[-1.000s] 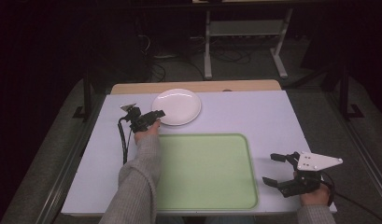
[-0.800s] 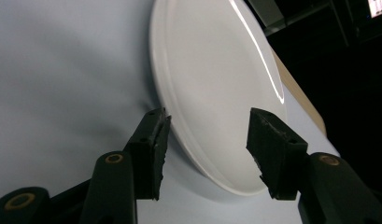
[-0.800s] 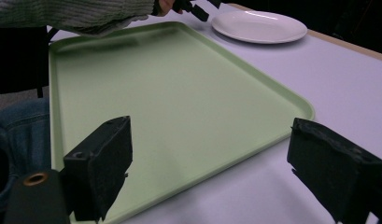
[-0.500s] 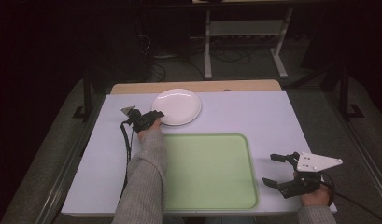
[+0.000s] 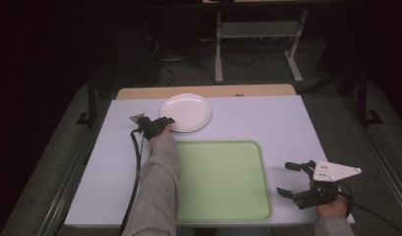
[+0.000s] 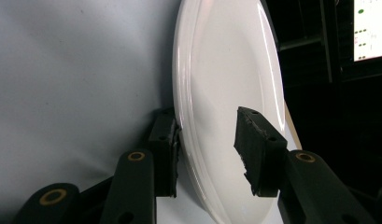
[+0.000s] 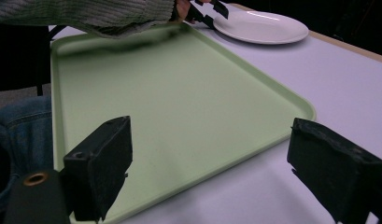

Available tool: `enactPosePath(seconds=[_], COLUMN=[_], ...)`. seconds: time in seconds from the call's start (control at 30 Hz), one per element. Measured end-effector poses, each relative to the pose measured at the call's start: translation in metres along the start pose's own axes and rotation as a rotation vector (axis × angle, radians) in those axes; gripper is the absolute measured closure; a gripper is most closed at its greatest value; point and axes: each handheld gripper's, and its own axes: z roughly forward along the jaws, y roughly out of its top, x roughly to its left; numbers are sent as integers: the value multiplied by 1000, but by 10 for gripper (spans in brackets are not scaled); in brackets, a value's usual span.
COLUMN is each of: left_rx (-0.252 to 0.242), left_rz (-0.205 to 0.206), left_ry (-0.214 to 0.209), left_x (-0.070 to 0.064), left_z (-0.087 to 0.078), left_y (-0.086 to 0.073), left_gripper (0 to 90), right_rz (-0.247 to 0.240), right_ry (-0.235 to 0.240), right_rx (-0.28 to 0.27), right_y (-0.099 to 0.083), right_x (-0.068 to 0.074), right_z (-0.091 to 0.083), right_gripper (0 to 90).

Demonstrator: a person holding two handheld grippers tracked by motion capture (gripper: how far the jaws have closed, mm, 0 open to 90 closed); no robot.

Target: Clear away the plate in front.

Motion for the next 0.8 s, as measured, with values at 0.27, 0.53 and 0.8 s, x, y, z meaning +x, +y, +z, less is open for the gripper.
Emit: enactPosePath(seconds=[0.27,0.53,0.8], left_rx=[-4,-5,-21], left_rz=[4,12,2], left_ry=[29,31,-16], left_x=[3,4,5], left_z=[0,1,0], left_y=[-1,0,-1], left_gripper=[754,801,834], right_rz=[3,3,-3], right_ry=[-2,-3,-7], right_rx=[-3,-4,-17], right_y=[0,0,0], right_x=[0,0,1], right_z=[0,-1,-2], right_gripper=[132,132,132])
